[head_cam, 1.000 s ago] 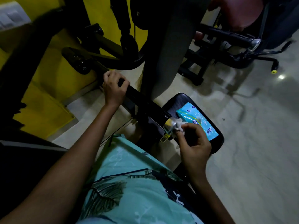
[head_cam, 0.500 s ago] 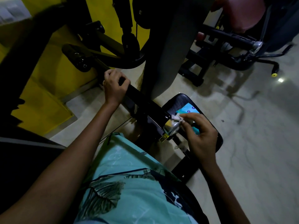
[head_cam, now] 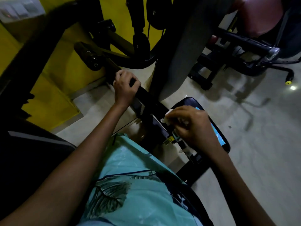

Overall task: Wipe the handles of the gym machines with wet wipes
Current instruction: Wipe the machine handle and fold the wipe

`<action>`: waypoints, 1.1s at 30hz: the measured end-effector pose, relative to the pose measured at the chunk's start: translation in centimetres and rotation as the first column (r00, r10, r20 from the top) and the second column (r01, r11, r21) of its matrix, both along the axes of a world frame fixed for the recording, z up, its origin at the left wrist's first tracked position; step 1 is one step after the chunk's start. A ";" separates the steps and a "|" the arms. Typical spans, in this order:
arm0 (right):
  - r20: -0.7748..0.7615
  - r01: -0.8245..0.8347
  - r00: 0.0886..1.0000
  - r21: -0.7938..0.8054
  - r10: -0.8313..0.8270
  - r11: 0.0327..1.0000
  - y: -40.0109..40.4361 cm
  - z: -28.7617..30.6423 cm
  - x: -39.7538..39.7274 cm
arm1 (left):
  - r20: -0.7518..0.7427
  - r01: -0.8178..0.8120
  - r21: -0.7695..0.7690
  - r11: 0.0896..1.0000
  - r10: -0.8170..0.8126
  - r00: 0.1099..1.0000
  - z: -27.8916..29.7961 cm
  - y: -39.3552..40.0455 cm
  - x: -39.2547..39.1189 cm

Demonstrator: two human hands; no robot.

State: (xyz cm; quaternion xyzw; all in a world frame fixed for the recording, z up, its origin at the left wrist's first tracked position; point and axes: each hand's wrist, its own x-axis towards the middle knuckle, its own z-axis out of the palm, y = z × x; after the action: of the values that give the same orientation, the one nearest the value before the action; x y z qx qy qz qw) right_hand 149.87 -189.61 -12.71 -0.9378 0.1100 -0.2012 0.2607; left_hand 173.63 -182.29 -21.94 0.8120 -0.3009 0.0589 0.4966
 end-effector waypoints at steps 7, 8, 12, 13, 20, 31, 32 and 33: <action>-0.089 -0.036 0.995 0.028 0.038 0.999 -1.7 1.1 1.0 | 0.020 -0.016 -0.029 0.999 0.016 1.000 -0.1 -0.1 -0.1; -0.068 -0.068 0.995 -0.024 0.066 0.997 -1.4 1.0 1.6 | 0.019 -0.018 -0.031 0.999 0.018 1.000 -0.2 -0.1 -0.1; -0.121 -0.198 0.974 -0.062 0.190 0.978 -1.2 0.9 1.3 | 0.024 -0.014 -0.024 1.000 0.014 1.000 -0.3 -0.1 0.0; -0.134 -0.222 0.967 -0.038 0.215 0.974 -1.5 1.3 0.9 | 0.026 -0.012 -0.021 1.000 0.013 1.000 -0.3 -0.1 0.1; -0.212 -0.110 0.973 -0.102 0.086 0.989 -1.0 0.9 4.1 | 0.025 -0.012 -0.026 1.000 0.012 1.000 -0.5 -0.2 0.0; -0.136 -0.313 0.948 -0.237 0.287 0.920 -1.5 0.7 5.9 | 0.039 -0.032 -0.075 0.997 0.035 0.999 -0.5 -0.4 0.0; -0.140 -0.353 0.934 -0.239 0.328 0.905 -1.4 0.7 5.7 | 0.036 -0.033 -0.077 0.997 0.036 0.999 -0.4 -0.4 -0.1; -0.170 -0.399 0.914 -0.209 0.369 0.893 -1.6 0.9 5.2 | 0.036 -0.035 -0.078 0.996 0.038 0.999 -0.3 -0.4 -0.2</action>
State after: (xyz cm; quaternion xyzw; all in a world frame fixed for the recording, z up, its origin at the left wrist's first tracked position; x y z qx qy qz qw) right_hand 155.04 -191.22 -11.84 -0.9762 -0.0866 -0.0980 0.1728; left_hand 173.45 -182.69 -22.25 0.7963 -0.2928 0.0946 0.5208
